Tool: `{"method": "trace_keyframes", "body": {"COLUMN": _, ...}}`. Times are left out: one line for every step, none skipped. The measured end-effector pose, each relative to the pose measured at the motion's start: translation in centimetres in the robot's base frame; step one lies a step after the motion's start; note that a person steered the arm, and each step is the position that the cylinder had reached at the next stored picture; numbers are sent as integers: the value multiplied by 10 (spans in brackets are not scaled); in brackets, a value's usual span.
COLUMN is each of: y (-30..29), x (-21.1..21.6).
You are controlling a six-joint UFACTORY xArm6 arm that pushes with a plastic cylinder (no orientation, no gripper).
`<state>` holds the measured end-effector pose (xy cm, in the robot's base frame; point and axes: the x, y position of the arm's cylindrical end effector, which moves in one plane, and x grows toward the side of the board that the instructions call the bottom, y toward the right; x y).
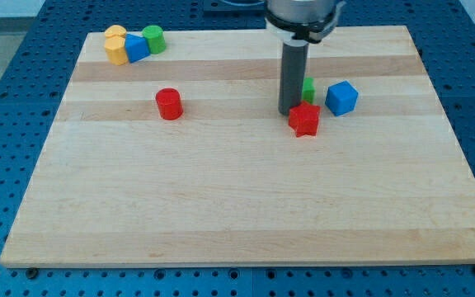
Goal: Push the green star into the blue cube
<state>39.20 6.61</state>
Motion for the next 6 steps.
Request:
{"method": "trace_keyframes", "body": {"y": -10, "x": 0}}
{"method": "trace_keyframes", "body": {"y": -37, "x": -2}}
{"method": "trace_keyframes", "body": {"y": -44, "x": -28}}
{"method": "trace_keyframes", "body": {"y": -24, "x": -43}}
{"method": "trace_keyframes", "body": {"y": -2, "x": -42}}
{"method": "trace_keyframes", "body": {"y": 19, "x": -40}}
